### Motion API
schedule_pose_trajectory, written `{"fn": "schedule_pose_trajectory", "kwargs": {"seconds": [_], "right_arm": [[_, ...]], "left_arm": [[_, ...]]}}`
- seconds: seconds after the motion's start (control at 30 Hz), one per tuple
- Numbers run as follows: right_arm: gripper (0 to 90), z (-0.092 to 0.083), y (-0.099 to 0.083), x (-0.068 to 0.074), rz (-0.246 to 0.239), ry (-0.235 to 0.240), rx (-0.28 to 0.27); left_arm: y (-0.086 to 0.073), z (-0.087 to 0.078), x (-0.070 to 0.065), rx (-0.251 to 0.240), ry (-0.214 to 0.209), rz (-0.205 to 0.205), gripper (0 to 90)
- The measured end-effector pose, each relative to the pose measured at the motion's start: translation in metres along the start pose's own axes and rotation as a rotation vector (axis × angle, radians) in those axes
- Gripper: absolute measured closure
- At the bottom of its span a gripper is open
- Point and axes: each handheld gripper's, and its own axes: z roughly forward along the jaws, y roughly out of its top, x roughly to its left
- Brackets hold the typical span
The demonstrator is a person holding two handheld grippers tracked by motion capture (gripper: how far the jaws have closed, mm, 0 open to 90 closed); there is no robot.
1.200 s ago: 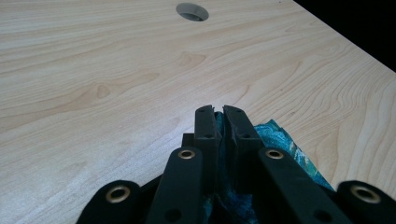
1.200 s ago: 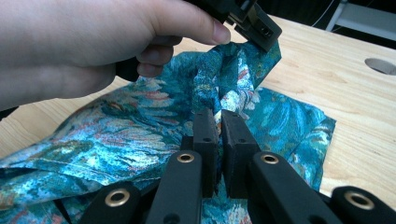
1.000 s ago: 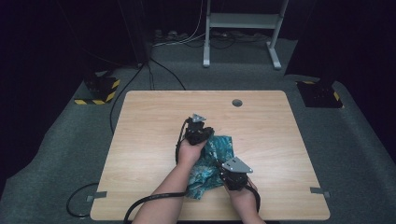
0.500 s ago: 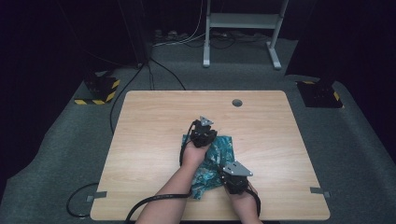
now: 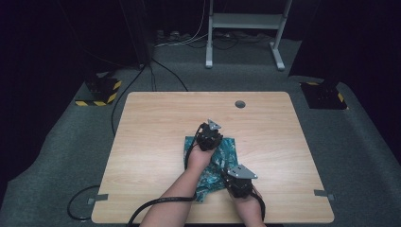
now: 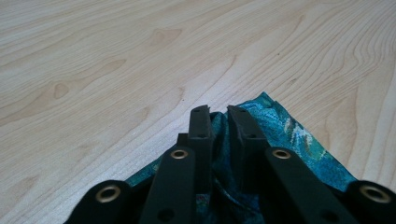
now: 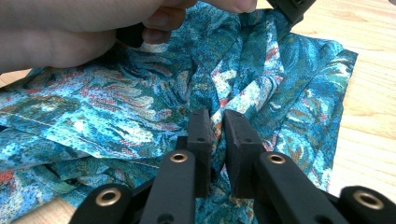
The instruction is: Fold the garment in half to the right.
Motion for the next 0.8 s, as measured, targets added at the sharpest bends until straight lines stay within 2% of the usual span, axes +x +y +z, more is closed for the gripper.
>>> {"fn": "schedule_pose_trajectory", "kwargs": {"seconds": [0.23,0.8], "right_arm": [[74.6,-0.003,0.002,-0.004,0.015,0.002,-0.01],[59.3,-0.009,0.004,-0.015,0.066,0.004,-0.015]], "left_arm": [[0.005,-0.004,-0.003,-0.006,-0.016,0.017,69.5],[0.009,-0.012,-0.009,-0.011,-0.039,0.006,40.8]]}}
